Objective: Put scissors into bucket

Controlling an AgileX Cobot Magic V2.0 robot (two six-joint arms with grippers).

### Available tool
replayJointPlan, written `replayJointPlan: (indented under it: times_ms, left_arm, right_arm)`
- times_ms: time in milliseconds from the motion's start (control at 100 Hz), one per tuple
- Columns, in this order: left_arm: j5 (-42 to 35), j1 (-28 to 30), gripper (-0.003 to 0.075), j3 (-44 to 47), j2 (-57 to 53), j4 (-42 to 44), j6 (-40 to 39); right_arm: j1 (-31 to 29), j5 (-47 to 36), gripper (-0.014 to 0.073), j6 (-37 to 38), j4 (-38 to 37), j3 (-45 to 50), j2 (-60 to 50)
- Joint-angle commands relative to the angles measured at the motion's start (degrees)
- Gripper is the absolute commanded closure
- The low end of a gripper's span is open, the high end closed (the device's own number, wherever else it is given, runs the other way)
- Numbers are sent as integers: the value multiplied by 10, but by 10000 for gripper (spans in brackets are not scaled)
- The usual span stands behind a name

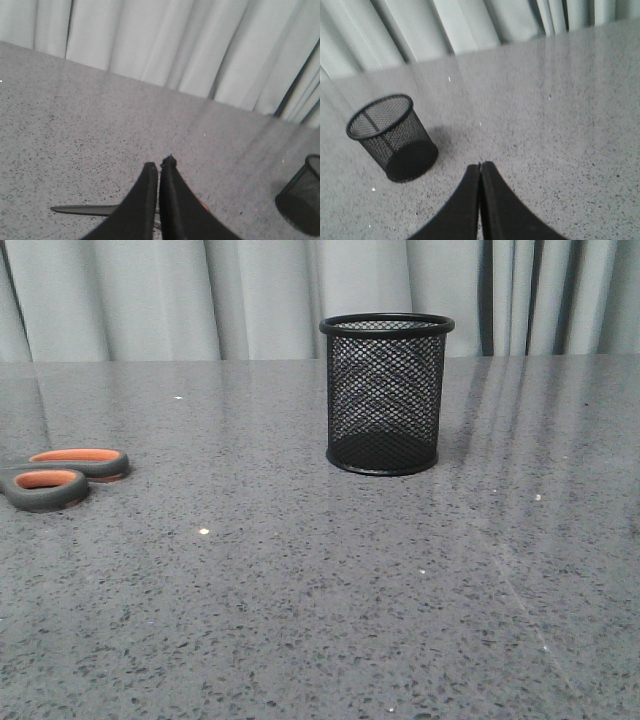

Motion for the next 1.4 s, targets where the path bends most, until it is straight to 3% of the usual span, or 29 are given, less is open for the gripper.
replayJointPlan:
  times_ms: [0, 150, 300, 420, 470, 530, 620, 690, 760, 1120, 1210, 1390]
  left_arm:
    - [37, -4, 740, -81, 72, -1, 62]
    - [133, -4, 740, -169, 161, -1, 92]
    - [183, -4, 739, -212, 219, -1, 98]
    - [207, -4, 731, -229, 244, -19, 156]
    - [215, -4, 702, -234, 253, -35, 186]
    - [221, -4, 638, -241, 264, -52, 203]
    - [224, -4, 472, -247, 279, -72, 217]
    - [230, -4, 347, -254, 292, -78, 222]
    - [254, -4, 286, -266, 309, -85, 251]
    - [460, -4, 312, -400, 492, -86, 462]
    - [462, -5, 312, -426, 537, -75, 504]
    - [462, -18, 311, -442, 586, -59, 693]
  right_arm:
    - [-4, 27, 638, -2, -12, -81, 82]
    - [-4, 103, 638, -2, -12, -165, 185]
    - [-4, 127, 638, -45, -12, -200, 238]
    - [-4, 126, 612, -54, -8, -212, 248]
    - [-4, 126, 552, -57, -7, -214, 251]
    - [-4, 130, 414, -62, -7, -217, 251]
    - [-4, 135, 172, -71, -2, -219, 251]
    - [-4, 135, 86, -82, 2, -219, 251]
    - [-2, 135, 85, -83, 10, -219, 251]
    - [29, 131, 85, -87, 9, -219, 251]
    - [33, 131, 85, -88, 9, -219, 251]
    - [42, 131, 85, -89, 9, -219, 251]
